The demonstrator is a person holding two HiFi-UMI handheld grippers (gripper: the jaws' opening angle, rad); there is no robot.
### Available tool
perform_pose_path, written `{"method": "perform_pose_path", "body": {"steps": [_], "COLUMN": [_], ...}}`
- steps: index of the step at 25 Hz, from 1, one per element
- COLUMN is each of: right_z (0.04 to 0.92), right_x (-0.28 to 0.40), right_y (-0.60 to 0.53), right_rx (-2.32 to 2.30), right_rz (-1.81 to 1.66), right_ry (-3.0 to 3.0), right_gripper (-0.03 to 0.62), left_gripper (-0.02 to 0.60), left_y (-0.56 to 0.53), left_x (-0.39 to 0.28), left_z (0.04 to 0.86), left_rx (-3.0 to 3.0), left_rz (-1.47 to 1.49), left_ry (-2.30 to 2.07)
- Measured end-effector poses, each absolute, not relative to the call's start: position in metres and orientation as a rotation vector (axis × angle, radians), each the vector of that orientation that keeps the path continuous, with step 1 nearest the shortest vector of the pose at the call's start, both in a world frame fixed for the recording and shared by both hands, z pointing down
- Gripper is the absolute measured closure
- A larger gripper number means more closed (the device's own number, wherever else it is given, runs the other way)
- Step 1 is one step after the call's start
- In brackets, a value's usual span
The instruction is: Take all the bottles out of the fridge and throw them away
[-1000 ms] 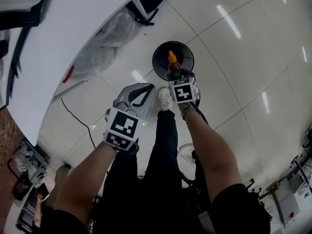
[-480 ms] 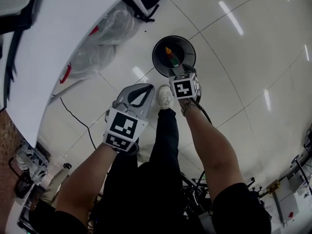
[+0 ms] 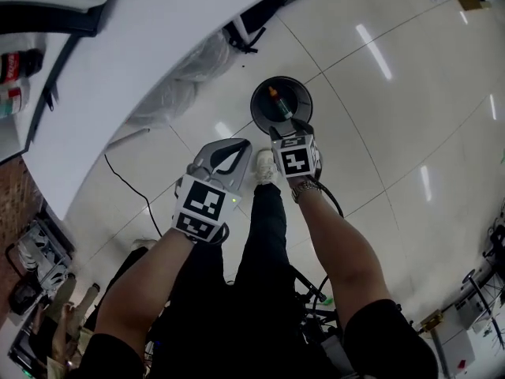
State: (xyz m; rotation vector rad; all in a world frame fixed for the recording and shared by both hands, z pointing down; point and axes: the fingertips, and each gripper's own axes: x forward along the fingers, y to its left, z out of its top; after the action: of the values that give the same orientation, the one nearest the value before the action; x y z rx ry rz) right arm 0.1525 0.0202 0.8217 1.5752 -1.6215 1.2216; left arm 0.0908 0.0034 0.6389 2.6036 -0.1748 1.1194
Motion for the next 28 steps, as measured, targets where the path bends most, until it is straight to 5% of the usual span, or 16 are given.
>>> {"method": "perform_pose_path", "body": {"steps": [28], "right_z": [0.407], "right_x": [0.023], "right_y": [-0.065], "right_rx": [1.384], "right_rz": [0.51], "right_ry": [-2.402], "right_gripper": [0.368], "left_gripper": [0.577], "left_y": [-0.064], "left_x": [-0.03], "left_z": [0.379], "left_rx": [2.706], "left_rz": [0.6], "left_ry": [-1.028]}}
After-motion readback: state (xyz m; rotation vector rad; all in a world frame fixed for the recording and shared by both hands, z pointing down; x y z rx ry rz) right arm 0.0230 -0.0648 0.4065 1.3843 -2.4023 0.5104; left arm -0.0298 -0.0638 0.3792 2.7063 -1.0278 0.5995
